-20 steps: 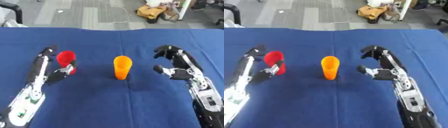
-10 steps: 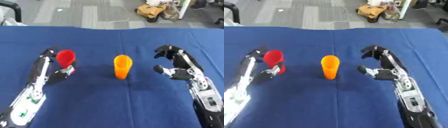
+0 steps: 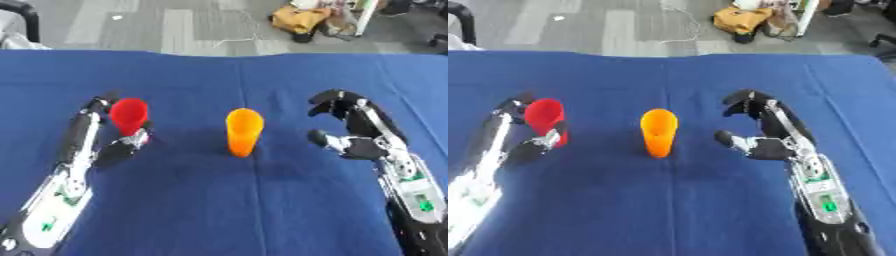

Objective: Pour the contents of one cup into another cup.

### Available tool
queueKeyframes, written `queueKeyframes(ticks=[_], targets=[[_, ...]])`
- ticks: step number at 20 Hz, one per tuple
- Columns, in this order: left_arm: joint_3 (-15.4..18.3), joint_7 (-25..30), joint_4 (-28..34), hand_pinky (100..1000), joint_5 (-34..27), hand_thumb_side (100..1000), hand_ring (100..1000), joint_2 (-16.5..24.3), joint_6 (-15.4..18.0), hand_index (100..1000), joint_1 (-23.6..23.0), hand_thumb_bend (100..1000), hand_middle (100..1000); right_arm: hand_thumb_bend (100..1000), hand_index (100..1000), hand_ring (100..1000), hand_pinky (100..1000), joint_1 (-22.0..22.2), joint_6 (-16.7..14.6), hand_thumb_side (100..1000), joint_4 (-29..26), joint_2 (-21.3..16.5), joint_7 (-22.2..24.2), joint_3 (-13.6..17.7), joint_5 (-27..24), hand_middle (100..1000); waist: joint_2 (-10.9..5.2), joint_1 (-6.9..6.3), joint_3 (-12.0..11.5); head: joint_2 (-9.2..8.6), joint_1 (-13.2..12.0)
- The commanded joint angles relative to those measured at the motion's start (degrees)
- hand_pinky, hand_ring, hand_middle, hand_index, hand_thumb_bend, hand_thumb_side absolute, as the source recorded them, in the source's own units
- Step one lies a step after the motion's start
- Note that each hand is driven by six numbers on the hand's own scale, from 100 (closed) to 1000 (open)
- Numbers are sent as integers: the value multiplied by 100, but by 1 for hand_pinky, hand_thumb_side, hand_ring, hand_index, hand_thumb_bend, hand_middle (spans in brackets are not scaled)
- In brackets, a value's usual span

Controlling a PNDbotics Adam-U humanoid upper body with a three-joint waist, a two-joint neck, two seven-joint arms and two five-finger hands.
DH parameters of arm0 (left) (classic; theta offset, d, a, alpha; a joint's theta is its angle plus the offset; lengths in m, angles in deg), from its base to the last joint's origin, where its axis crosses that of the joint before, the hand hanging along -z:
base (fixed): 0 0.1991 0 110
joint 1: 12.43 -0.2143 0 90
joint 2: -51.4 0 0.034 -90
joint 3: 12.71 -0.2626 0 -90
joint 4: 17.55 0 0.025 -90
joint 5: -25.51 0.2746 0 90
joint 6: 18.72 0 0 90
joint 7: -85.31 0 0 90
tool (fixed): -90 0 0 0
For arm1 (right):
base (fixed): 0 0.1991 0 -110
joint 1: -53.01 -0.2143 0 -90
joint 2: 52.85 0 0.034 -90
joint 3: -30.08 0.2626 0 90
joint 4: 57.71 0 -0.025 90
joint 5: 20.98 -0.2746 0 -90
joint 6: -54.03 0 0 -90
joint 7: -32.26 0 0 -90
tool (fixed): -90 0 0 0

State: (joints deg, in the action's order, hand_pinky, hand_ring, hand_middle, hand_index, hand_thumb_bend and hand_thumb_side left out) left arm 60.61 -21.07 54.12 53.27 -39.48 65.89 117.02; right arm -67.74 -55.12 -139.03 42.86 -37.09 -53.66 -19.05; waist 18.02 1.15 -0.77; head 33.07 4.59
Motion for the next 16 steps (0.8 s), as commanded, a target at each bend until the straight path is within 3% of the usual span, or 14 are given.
queueKeyframes(ticks=[1,16], targets=[[22,-21,-5,730,42,653,790,50,19,938,130,527,800,644,711,631,763,-97,-19,337,-67,-52,21,-2,-31,667,-89,-1,10,-62,-24],[47,-34,-378,734,138,667,791,18,73,939,221,522,800,643,711,631,763,-125,-23,336,-71,-27,50,-12,-42,668,-42,15,63,-80,-59]])
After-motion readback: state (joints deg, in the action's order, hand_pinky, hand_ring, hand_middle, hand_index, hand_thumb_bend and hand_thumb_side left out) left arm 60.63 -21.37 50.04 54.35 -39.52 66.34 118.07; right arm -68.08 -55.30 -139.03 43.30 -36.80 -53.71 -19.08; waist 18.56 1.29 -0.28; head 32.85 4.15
